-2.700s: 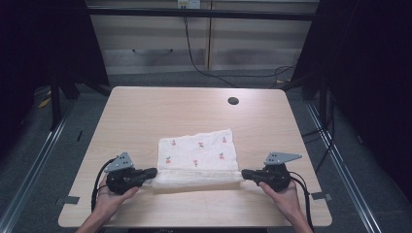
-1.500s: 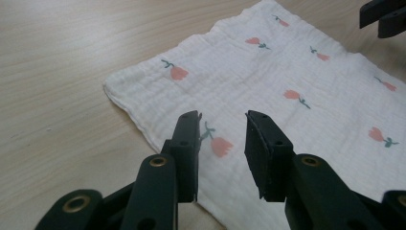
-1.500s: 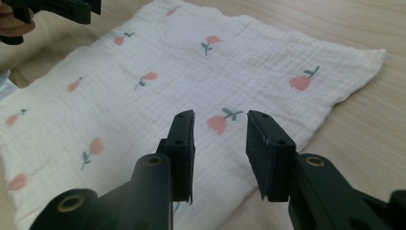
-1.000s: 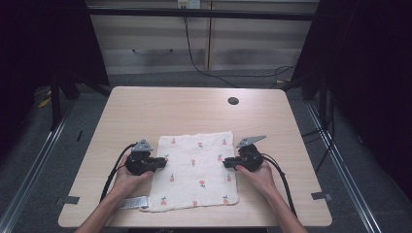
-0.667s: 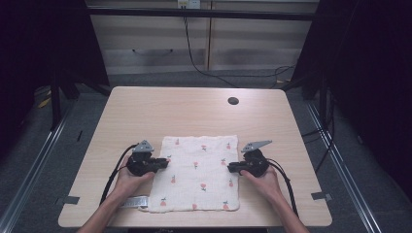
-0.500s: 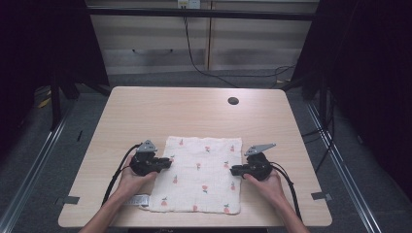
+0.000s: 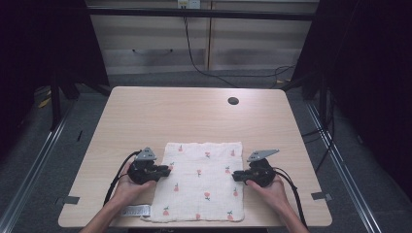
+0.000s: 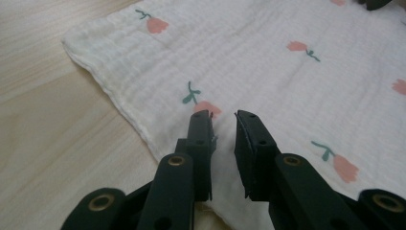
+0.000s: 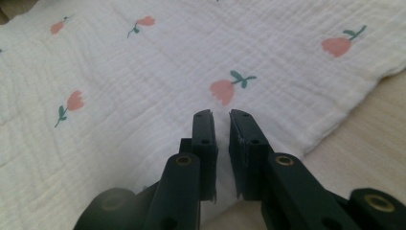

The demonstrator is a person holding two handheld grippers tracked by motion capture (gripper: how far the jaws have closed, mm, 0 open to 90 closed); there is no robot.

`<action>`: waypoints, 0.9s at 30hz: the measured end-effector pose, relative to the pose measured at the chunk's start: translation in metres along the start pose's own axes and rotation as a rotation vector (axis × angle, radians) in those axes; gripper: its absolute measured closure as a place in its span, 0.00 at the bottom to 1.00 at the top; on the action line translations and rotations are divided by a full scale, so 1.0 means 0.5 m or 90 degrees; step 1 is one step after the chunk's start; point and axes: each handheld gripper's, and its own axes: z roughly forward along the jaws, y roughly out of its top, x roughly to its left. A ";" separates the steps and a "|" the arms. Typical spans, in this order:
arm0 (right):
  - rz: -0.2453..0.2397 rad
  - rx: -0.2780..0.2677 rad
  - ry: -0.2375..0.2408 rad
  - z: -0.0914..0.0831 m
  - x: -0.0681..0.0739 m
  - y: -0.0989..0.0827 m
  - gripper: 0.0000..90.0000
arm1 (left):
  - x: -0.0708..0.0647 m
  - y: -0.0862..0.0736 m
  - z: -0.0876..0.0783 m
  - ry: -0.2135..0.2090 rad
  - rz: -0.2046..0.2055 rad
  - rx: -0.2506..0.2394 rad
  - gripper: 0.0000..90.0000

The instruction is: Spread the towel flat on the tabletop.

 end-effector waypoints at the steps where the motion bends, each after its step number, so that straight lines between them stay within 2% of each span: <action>1: 0.004 -0.003 0.005 0.000 0.003 -0.002 0.90 | -0.001 0.000 0.000 0.002 0.005 0.000 0.85; 4: 0.008 -0.001 0.009 -0.001 0.001 -0.003 0.89 | 0.001 0.000 0.000 -0.007 -0.001 0.000 0.83; 7: 0.001 0.002 0.009 0.000 0.003 0.001 0.84 | -0.001 0.002 -0.001 -0.011 0.011 0.009 0.78; 9: -0.004 0.001 0.006 -0.001 0.003 0.006 0.81 | -0.001 0.002 -0.001 -0.014 0.004 0.005 0.77; 12: 0.006 -0.018 0.007 -0.009 -0.009 0.018 0.81 | 0.001 0.004 -0.003 -0.016 0.000 0.003 0.73; 14: 0.013 -0.030 -0.002 -0.015 -0.022 0.026 0.81 | 0.003 0.008 -0.010 -0.030 -0.005 -0.014 0.73; 19: 0.028 -0.062 -0.028 -0.021 -0.063 0.050 0.79 | 0.017 0.014 0.001 0.001 -0.010 -0.015 0.74; 21: 0.027 -0.057 -0.047 -0.011 -0.078 0.058 0.77 | 0.020 0.015 0.009 0.017 -0.006 -0.003 0.74; 24: 0.028 -0.046 -0.053 0.011 -0.091 0.068 0.77 | 0.022 0.013 0.011 0.012 -0.006 -0.010 0.74; 27: 0.037 -0.054 -0.060 0.017 -0.106 0.083 0.76 | 0.024 0.009 0.010 0.009 -0.004 -0.015 0.74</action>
